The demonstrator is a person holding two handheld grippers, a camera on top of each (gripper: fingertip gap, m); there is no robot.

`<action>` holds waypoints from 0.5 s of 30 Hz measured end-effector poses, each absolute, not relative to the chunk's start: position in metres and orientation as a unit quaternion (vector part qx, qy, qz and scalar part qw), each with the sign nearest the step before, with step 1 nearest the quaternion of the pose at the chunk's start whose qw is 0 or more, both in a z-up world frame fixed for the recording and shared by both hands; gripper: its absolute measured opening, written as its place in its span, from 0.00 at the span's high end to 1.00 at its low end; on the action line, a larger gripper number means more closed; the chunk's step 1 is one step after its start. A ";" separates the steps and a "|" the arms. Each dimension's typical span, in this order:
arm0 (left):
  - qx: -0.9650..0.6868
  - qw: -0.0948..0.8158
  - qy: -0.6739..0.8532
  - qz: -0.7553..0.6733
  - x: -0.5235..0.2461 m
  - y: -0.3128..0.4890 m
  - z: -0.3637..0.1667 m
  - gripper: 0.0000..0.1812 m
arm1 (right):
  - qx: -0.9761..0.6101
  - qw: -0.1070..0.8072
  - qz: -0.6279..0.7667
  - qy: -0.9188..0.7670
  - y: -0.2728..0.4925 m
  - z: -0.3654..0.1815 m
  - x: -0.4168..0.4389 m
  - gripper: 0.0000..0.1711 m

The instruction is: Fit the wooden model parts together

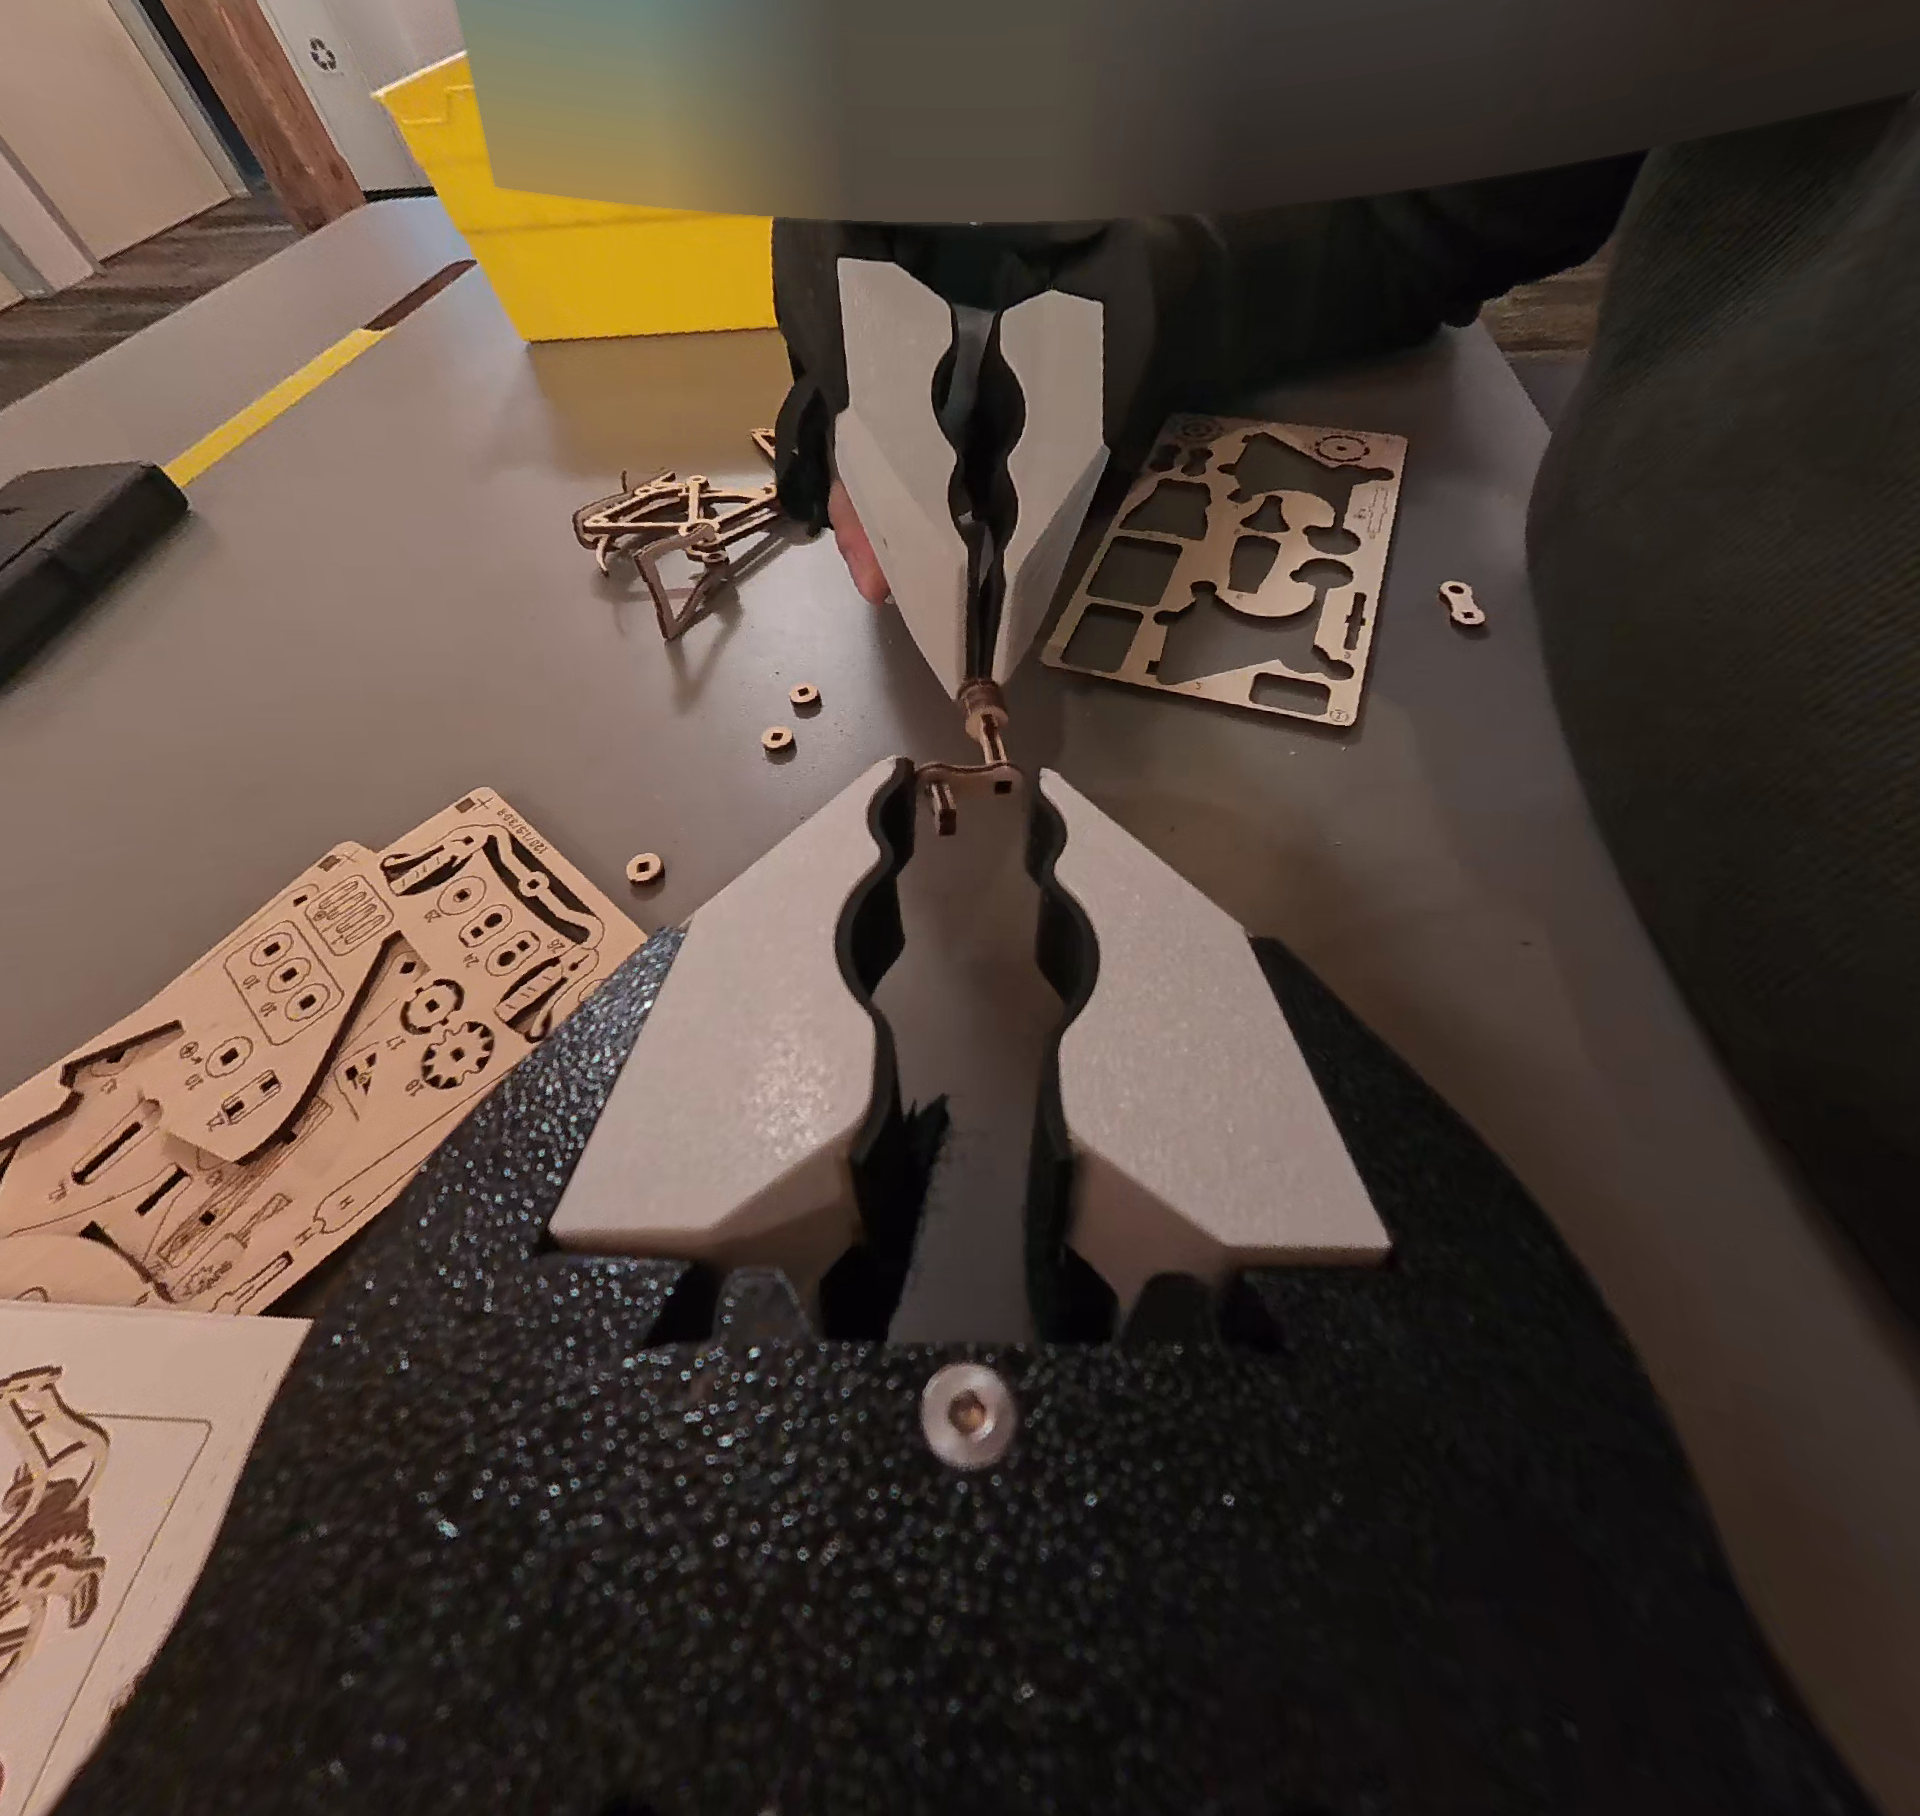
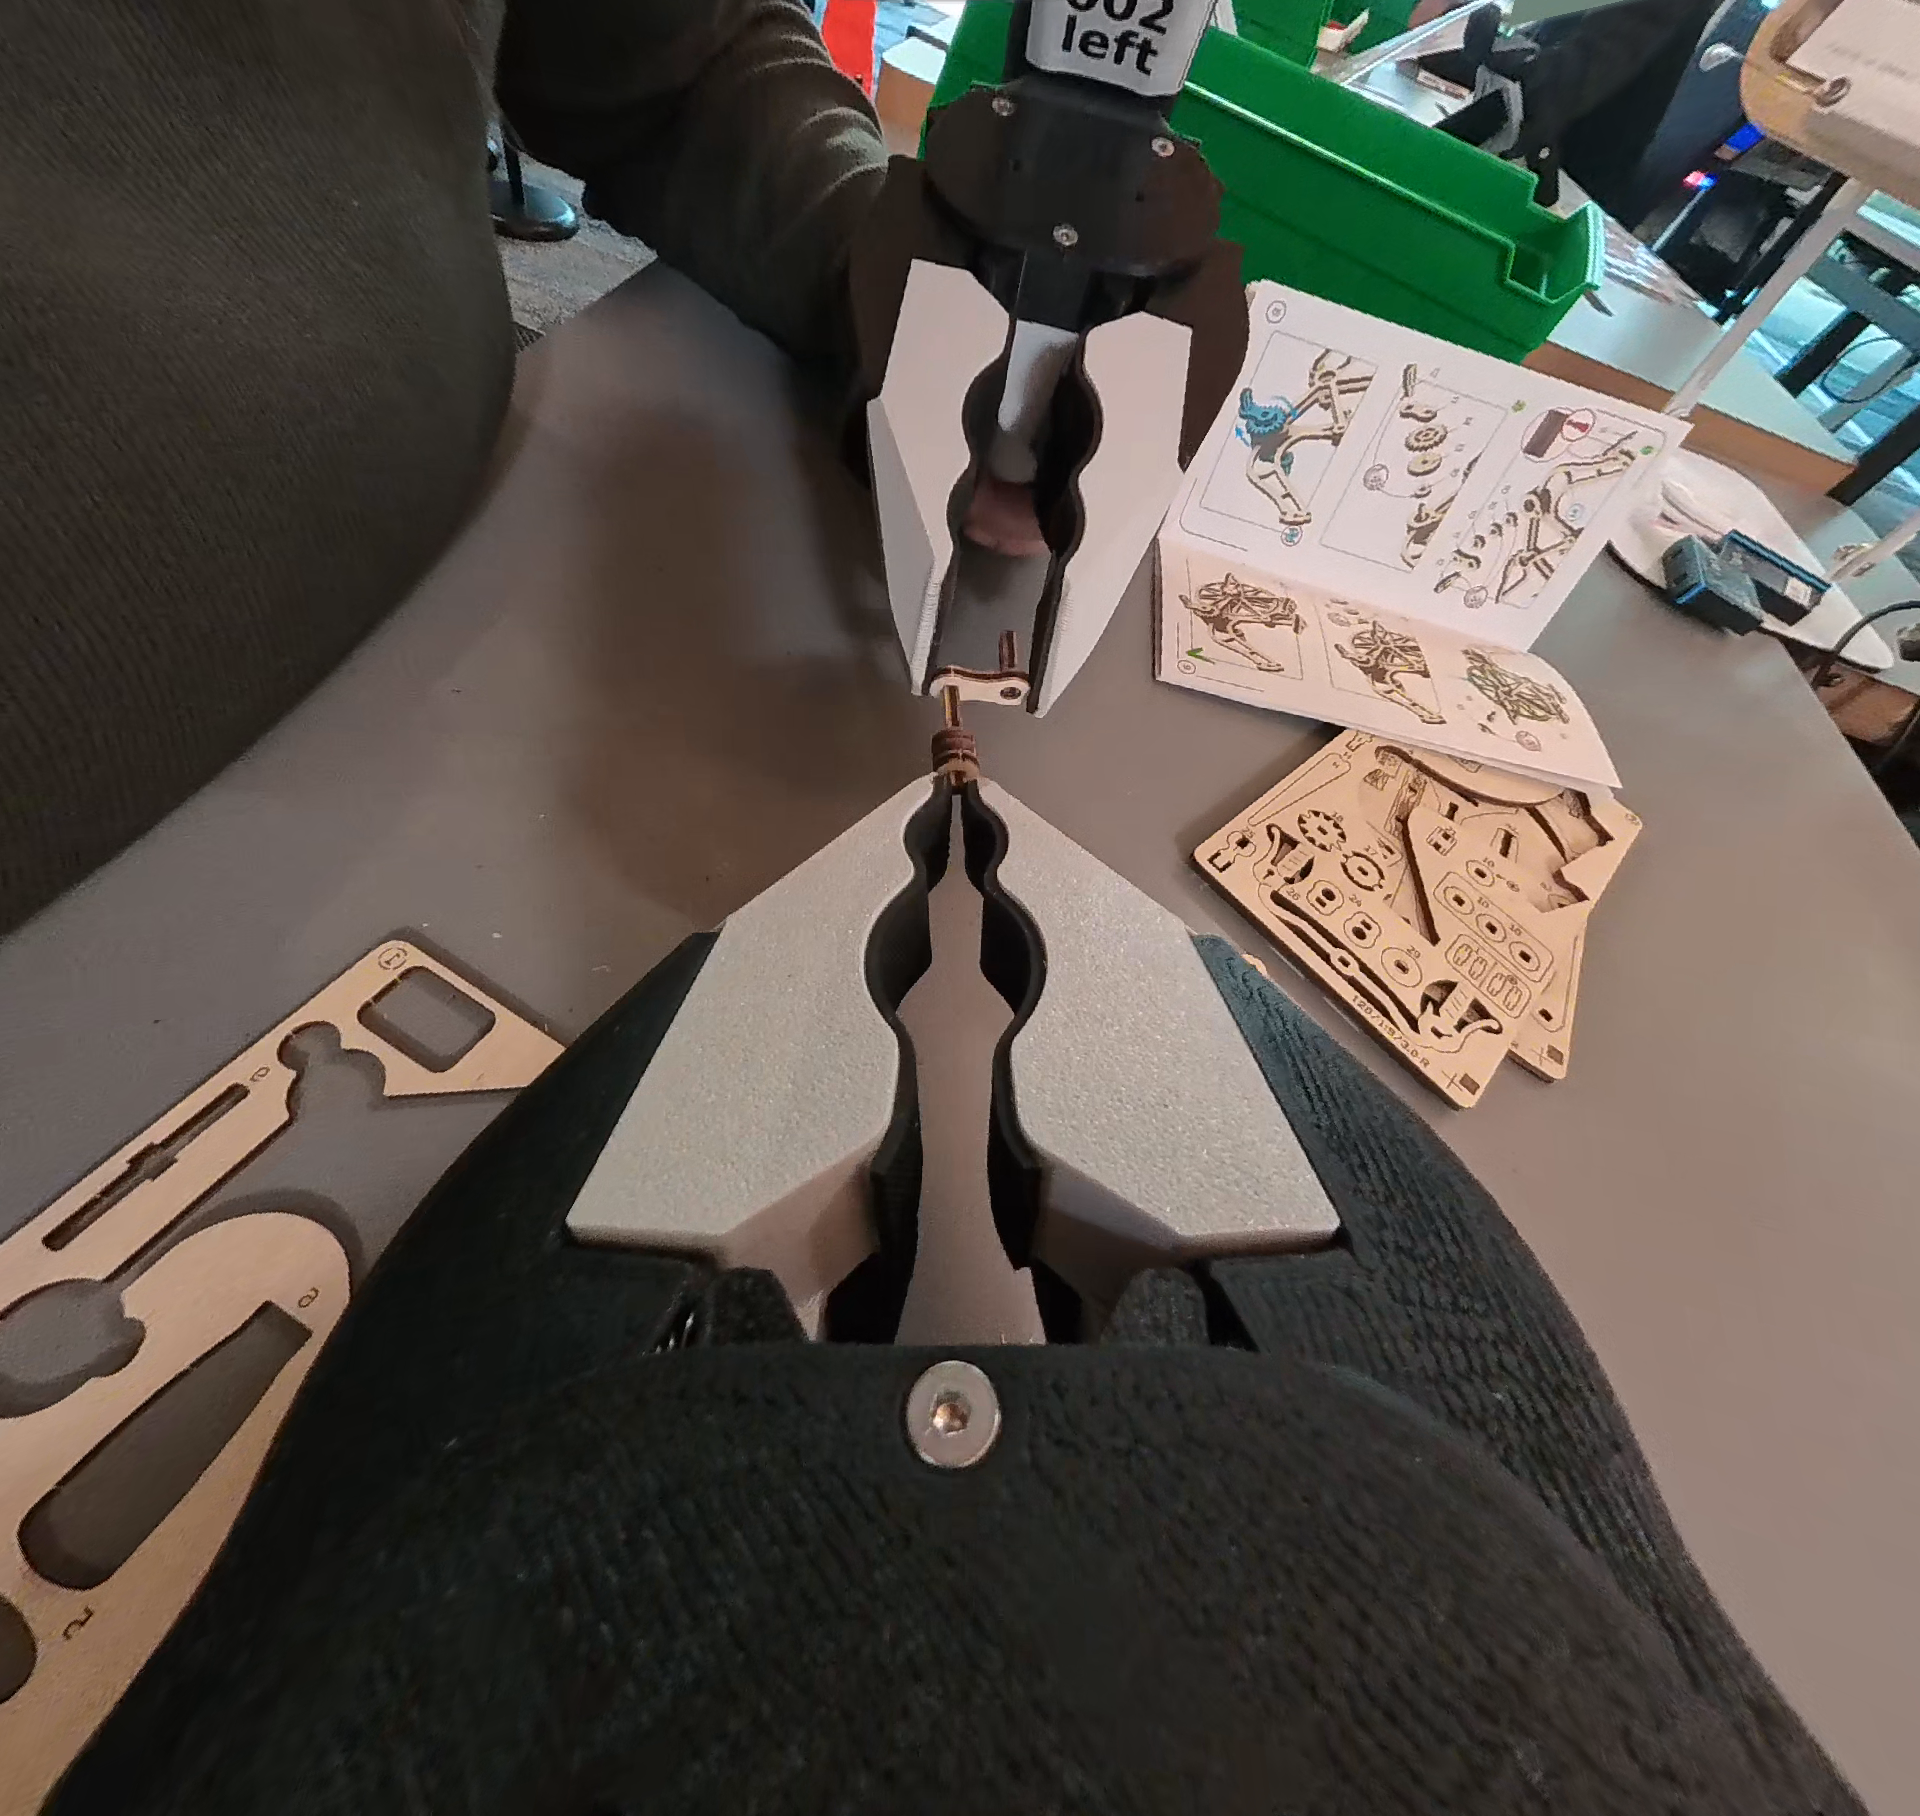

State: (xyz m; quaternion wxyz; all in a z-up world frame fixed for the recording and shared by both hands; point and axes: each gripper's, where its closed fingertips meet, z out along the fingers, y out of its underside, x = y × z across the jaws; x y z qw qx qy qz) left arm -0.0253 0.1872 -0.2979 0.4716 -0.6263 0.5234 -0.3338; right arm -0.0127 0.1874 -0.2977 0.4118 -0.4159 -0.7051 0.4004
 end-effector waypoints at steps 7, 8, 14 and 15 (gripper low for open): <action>-0.638 0.488 0.492 -0.336 -0.030 0.197 -0.292 0.89 | -0.407 0.445 0.414 -0.682 0.193 -0.286 -0.013 0.82; -0.639 0.489 0.484 -0.345 -0.031 0.198 -0.290 0.89 | -0.401 0.457 0.413 -0.678 0.194 -0.284 -0.014 0.78; -0.574 0.319 0.333 -0.676 -0.031 0.173 -0.250 0.90 | -0.344 0.496 0.437 -0.668 0.181 -0.270 -0.013 0.77; -0.562 0.274 0.291 -0.725 -0.036 0.176 -0.246 0.90 | -0.338 0.498 0.440 -0.666 0.180 -0.268 -0.012 0.77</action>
